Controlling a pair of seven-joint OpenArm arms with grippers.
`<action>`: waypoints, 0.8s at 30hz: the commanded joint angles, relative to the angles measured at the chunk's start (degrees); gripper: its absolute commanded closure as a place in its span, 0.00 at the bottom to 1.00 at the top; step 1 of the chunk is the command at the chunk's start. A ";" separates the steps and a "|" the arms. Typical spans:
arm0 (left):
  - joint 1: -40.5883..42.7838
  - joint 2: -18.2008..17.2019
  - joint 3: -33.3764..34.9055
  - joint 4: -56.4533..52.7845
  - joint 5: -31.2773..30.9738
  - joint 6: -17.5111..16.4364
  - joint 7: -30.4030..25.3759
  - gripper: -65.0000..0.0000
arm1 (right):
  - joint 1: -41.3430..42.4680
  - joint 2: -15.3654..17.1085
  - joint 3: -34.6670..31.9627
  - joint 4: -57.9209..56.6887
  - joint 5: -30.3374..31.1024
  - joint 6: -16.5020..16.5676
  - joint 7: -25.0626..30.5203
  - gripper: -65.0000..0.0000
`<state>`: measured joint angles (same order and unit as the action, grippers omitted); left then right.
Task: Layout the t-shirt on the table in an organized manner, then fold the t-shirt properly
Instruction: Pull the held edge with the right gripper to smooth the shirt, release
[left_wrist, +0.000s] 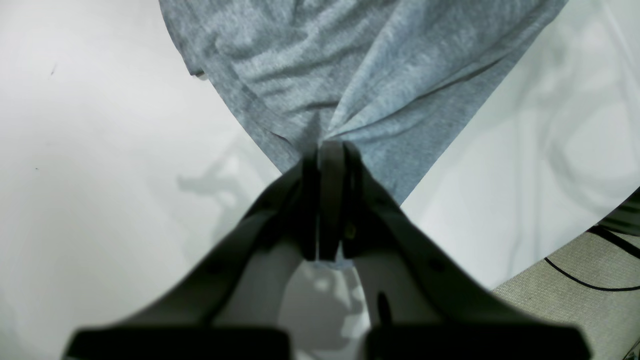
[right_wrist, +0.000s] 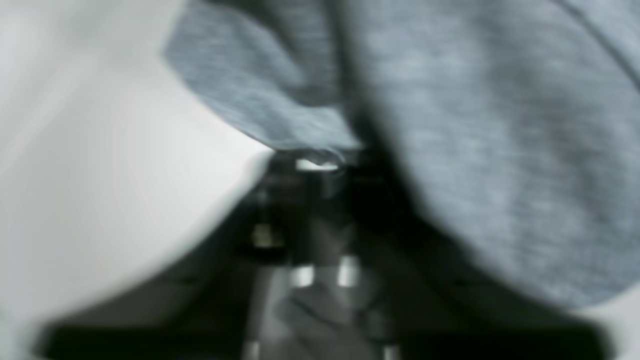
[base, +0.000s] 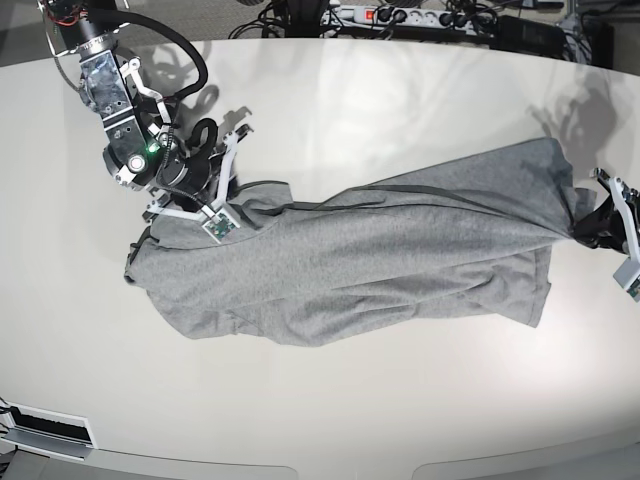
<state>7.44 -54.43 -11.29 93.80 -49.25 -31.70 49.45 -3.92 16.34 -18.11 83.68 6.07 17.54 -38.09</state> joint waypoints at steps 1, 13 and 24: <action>-0.81 -1.57 -0.79 0.59 -0.74 0.28 -1.05 1.00 | 0.92 0.48 0.37 0.57 -1.66 0.50 -0.72 1.00; -0.81 -1.60 -0.79 0.59 -0.72 -0.07 -0.72 1.00 | 0.20 7.02 0.55 20.15 9.27 14.38 -22.64 1.00; -0.79 -1.79 -0.79 0.66 -17.94 -8.30 14.01 1.00 | -14.27 25.31 0.52 48.04 22.69 15.87 -25.97 1.00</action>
<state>7.46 -54.54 -11.29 93.84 -66.35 -39.62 64.51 -18.50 40.91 -17.96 130.78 28.71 33.43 -64.97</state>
